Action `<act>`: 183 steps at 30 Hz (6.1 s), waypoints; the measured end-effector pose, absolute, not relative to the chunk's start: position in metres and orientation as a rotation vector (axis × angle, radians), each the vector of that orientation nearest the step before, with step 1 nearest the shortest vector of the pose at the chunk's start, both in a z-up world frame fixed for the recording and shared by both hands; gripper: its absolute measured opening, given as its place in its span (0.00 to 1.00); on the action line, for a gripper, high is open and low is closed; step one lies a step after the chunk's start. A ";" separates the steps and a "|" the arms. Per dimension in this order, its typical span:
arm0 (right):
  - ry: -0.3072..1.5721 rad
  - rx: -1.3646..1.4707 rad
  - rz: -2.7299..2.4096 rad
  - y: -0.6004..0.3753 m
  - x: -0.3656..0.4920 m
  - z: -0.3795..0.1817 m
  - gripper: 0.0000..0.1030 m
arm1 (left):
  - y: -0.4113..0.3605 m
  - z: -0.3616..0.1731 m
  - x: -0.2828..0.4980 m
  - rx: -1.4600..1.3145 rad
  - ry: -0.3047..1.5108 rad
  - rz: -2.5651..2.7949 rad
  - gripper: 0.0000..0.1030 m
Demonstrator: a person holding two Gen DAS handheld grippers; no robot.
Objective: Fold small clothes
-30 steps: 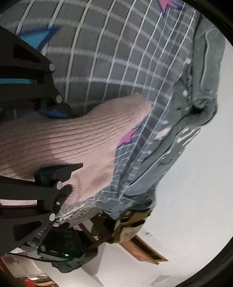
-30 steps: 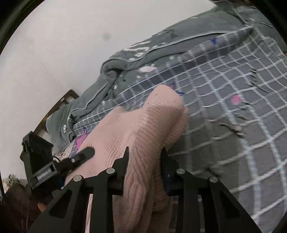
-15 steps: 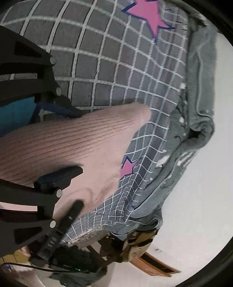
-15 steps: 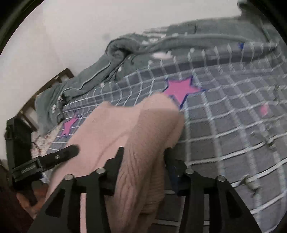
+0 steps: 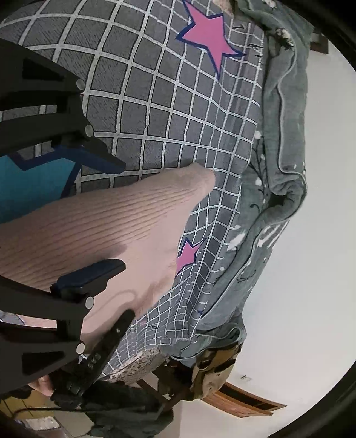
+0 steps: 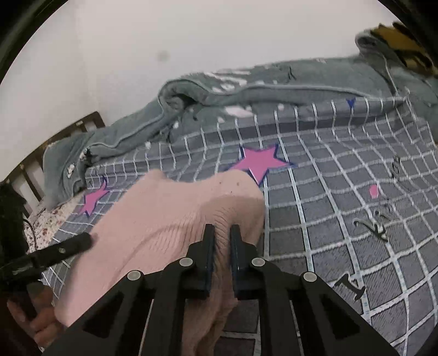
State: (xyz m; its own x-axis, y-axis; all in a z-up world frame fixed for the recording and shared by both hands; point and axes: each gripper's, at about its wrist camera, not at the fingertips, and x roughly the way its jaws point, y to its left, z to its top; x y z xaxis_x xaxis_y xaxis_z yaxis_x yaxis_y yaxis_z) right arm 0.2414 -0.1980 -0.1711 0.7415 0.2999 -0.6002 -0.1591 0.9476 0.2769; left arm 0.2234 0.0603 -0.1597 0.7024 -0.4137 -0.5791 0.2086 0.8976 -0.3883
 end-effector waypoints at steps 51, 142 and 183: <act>0.628 0.115 0.390 -0.189 0.137 -0.174 0.19 | 0.025 -0.178 0.115 -0.050 0.666 -0.245 0.15; 0.753 0.135 0.184 -0.218 0.133 -0.105 0.43 | 0.035 -0.098 0.105 -0.217 0.720 -0.108 0.63; 0.624 0.086 0.101 -0.218 -0.003 -0.034 0.95 | 0.008 -0.011 -0.013 -0.072 0.586 -0.018 0.84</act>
State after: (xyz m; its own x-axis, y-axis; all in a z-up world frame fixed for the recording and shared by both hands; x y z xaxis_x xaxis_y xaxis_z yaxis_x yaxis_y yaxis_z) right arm -0.0030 -0.2175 -0.0342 0.8071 0.1202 -0.5781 -0.0681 0.9915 0.1111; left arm -0.0128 0.0084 -0.0114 0.8333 -0.0370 -0.5515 -0.0038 0.9973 -0.0727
